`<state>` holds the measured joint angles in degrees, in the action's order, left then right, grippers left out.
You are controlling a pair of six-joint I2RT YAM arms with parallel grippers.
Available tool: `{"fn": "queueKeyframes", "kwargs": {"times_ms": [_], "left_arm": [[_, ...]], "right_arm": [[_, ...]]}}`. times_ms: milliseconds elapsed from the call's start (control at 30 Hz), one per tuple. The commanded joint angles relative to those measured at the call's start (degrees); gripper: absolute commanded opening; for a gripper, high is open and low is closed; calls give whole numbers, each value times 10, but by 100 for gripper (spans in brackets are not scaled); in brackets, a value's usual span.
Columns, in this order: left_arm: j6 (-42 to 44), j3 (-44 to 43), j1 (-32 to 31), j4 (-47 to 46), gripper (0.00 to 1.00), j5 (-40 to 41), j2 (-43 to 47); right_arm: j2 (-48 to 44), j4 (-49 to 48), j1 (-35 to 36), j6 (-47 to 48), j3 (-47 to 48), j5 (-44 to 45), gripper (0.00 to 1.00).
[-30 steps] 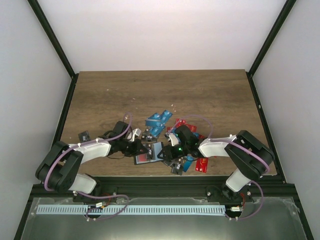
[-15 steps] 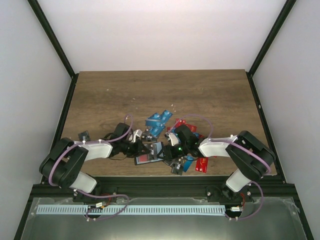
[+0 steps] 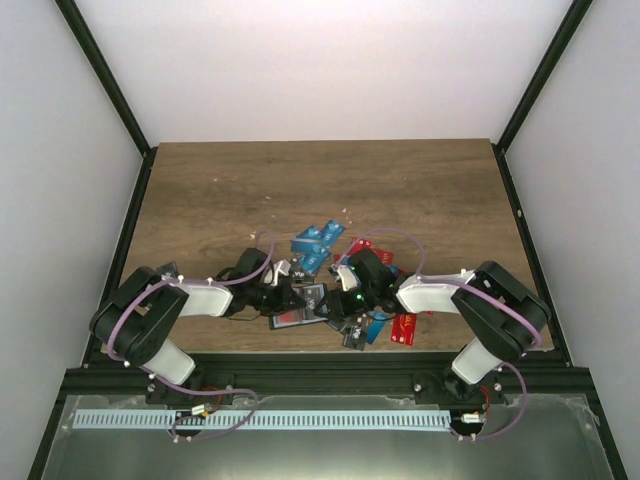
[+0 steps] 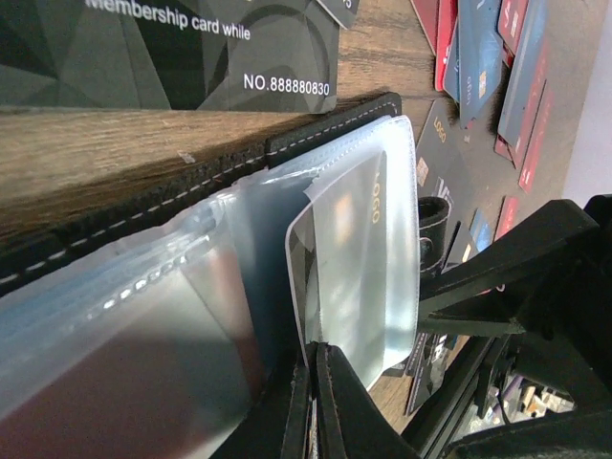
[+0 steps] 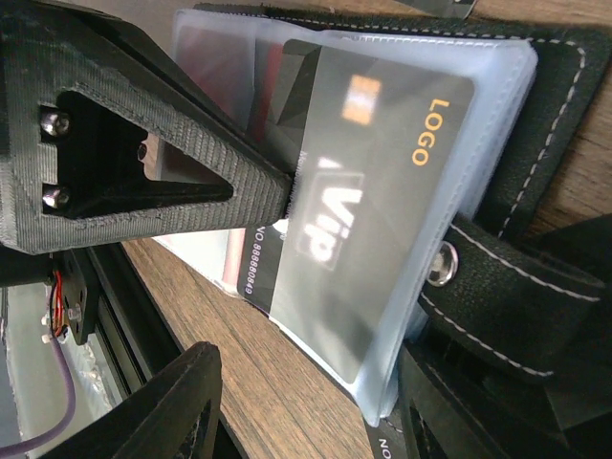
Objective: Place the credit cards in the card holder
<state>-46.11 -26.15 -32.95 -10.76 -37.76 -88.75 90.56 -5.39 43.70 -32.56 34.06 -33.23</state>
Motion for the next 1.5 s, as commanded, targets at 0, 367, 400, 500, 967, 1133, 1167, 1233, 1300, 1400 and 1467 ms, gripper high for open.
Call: {"fn": "queueKeyframes", "kwargs": {"times_ms": [0, 367, 400, 500, 967, 1133, 1167, 1233, 1300, 1400, 1467], "left_arm": [[-15, -4, -20, -9, 4, 19, -27], [-48, -5, -37, -58, 4, 24, -50], [-50, -6, -38, -61, 4, 23, -54], [-52, -8, -40, -61, 5, 18, -55], [59, -72, -41, 217, 52, 100, 73], [87, -81, -41, 274, 59, 127, 115], [93, -85, -41, 291, 59, 141, 130], [104, -93, -41, 327, 61, 179, 153], [115, -101, -41, 373, 65, 235, 176], [125, -104, -41, 409, 68, 298, 197], [122, -100, -41, 401, 69, 295, 205]], "right_arm": [[20, 25, -4, 0, 11, 59, 53], [24, 36, -4, 12, 22, 56, 53], [25, 37, -4, 13, 22, 55, 53], [25, 43, -4, 17, 27, 57, 53], [-66, 152, -4, 60, 68, 100, 54], [-93, 194, -4, 80, 82, 149, 54], [-93, 200, -4, 85, 85, 160, 54], [-86, 212, -4, 90, 92, 182, 54], [-71, 226, -3, 95, 103, 204, 54], [-51, 253, 5, 104, 122, 259, 55], [-42, 270, 13, 104, 130, 292, 54]]}}
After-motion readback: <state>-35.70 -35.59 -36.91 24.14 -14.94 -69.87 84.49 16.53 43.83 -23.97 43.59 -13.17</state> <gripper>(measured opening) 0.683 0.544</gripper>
